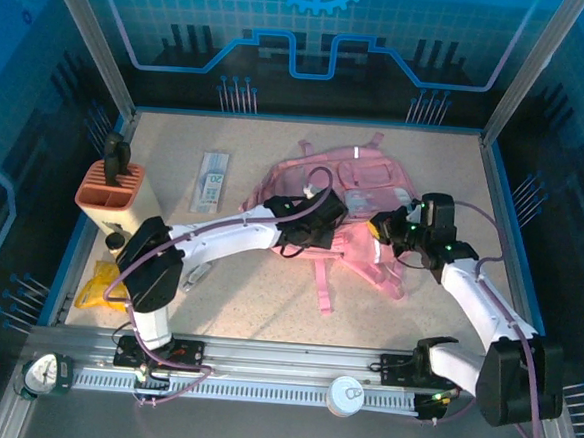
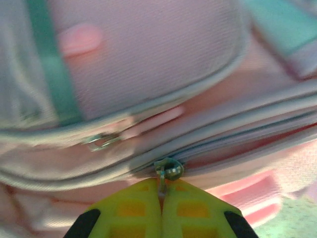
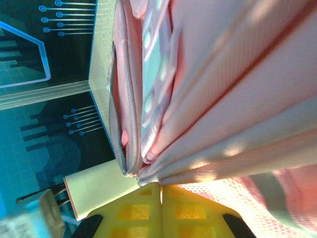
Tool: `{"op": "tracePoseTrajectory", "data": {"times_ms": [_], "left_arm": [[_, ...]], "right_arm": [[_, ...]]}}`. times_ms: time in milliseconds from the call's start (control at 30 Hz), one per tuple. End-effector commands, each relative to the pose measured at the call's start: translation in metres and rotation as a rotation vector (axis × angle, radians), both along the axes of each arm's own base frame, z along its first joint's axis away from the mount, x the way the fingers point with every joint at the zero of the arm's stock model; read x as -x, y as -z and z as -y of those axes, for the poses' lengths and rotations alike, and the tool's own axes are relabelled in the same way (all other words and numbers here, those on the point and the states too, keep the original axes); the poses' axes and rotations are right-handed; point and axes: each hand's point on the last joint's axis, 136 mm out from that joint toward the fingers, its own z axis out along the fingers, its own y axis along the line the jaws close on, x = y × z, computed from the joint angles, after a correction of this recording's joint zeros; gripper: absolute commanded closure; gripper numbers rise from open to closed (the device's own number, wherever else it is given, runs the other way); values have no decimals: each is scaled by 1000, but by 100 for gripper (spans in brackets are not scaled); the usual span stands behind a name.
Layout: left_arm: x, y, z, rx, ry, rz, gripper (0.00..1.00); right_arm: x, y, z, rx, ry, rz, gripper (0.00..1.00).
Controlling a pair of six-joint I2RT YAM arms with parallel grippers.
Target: Pack the student bag
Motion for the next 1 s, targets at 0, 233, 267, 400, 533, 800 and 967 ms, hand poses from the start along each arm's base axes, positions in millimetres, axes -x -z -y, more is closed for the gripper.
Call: {"op": "tracePoseTrajectory", "data": {"times_ms": [0, 233, 267, 400, 533, 800, 967], "left_arm": [[7, 11, -48, -105, -49, -47, 100], [11, 6, -26, 24, -29, -82, 100], [9, 3, -20, 47, -28, -78, 100], [2, -2, -11, 54, -37, -66, 100], [0, -4, -8, 55, -28, -62, 100], [3, -3, -16, 27, -35, -58, 100], [3, -2, -13, 32, -25, -67, 100]], "right_arm": [[-22, -28, 14, 39, -24, 111, 100], [-58, -36, 25, 62, -39, 139, 100], [-60, -40, 23, 65, -51, 137, 100], [-40, -38, 7, 120, -99, 103, 95], [-6, -16, -18, 95, -147, 45, 78], [26, 23, -53, 25, -165, -38, 40], [15, 33, -60, 8, -132, -59, 35]]}}
